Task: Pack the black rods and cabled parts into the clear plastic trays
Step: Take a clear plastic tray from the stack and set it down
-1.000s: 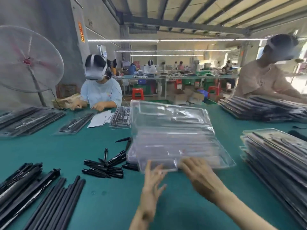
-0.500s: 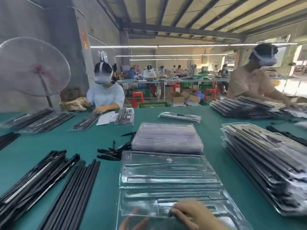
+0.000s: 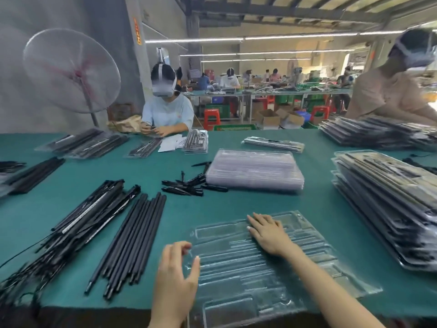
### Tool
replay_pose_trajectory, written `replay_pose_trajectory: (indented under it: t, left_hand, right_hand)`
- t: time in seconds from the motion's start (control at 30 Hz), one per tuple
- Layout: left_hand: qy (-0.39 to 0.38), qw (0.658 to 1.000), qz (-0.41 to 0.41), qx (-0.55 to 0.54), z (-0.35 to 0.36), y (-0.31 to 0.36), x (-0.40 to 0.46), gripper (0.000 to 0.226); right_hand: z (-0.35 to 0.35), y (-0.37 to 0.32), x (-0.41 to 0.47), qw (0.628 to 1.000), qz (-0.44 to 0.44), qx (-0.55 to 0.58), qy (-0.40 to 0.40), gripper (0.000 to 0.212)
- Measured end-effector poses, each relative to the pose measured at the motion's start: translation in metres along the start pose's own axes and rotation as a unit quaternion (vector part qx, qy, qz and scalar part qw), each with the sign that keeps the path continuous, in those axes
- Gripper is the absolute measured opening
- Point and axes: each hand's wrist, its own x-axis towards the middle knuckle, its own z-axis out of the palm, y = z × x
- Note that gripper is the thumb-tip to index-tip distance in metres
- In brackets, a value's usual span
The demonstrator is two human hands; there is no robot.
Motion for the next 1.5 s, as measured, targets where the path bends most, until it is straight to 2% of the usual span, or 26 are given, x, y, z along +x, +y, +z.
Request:
replay_pose_trajectory:
  t: [0.03,0.07,0.17,0.27,0.4,0.53,0.63,0.9,1.1,1.27,1.4,1.5]
  left_hand:
    - [-0.071,0.996,0.028,0.046,0.015,0.007,0.015,0.018]
    - [-0.111,0.986,0.053,0.114,0.032,0.005,0.034,0.025]
    - [-0.193,0.95,0.079,0.232,0.082,-0.001,0.084,0.045]
    - [-0.286,0.908,0.1,0.289,0.115,-0.013,0.09,0.041]
    - [-0.219,0.947,0.115,0.204,0.127,-0.033,0.079,0.029]
    - [-0.173,0.957,0.15,0.176,0.127,-0.033,0.081,0.026]
    - [-0.163,0.957,0.164,0.175,0.128,-0.032,0.079,0.025]
    - [-0.157,0.95,0.181,0.201,0.133,-0.035,0.077,0.028]
    - [-0.155,0.942,0.202,0.22,0.135,-0.033,0.076,0.034]
    - [-0.148,0.943,0.2,0.22,0.134,-0.032,0.076,0.032]
    - [-0.148,0.945,0.195,0.219,0.133,-0.03,0.077,0.029]
    - [-0.157,0.937,0.197,0.242,0.132,-0.032,0.077,0.027]
  right_hand:
    - [0.004,-0.001,-0.002,1.0,0.007,-0.005,0.013,0.055]
    - [0.007,-0.003,-0.005,1.0,0.014,-0.008,0.017,0.056]
    - [0.014,-0.011,-0.016,0.998,0.016,-0.04,0.048,0.062]
    - [0.016,-0.014,-0.022,0.994,0.03,-0.053,0.092,0.062]
    - [0.015,-0.014,-0.022,0.993,0.03,-0.061,0.091,0.055]
    - [0.012,-0.013,-0.021,0.991,0.026,-0.041,0.121,0.05]
    - [0.012,-0.013,-0.022,0.99,0.014,-0.035,0.139,0.047]
    - [0.015,-0.014,-0.021,0.993,-0.042,-0.016,0.107,0.046]
    - [0.016,-0.015,-0.019,0.989,-0.054,-0.053,0.125,0.044]
    - [0.013,-0.016,-0.02,0.99,-0.063,-0.039,0.118,0.043]
    - [0.01,-0.016,-0.02,0.993,-0.065,-0.002,0.095,0.04]
    - [0.008,-0.014,-0.019,0.995,-0.073,0.014,0.07,0.049]
